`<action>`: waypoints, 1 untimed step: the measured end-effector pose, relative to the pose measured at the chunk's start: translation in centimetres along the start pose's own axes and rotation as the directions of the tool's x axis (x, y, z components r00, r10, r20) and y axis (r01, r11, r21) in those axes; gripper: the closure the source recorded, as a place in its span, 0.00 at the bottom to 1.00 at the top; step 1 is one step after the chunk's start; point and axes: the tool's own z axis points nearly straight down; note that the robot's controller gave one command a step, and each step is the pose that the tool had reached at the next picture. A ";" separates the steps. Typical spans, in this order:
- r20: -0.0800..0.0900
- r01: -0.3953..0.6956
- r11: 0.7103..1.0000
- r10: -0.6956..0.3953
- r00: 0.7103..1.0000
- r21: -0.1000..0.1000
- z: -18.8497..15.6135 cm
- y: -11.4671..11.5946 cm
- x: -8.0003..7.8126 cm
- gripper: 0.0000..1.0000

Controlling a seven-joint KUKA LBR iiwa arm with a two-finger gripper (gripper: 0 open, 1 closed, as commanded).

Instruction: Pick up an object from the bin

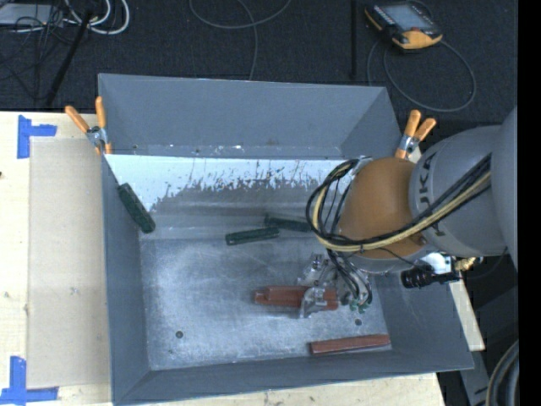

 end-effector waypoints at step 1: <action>0.000 0.000 1.000 0.000 1.000 0.000 -2.0 0.0 0.0 1.00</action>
Offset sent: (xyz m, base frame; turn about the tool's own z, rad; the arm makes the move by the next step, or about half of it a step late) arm -0.0002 0.0000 0.0011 0.0000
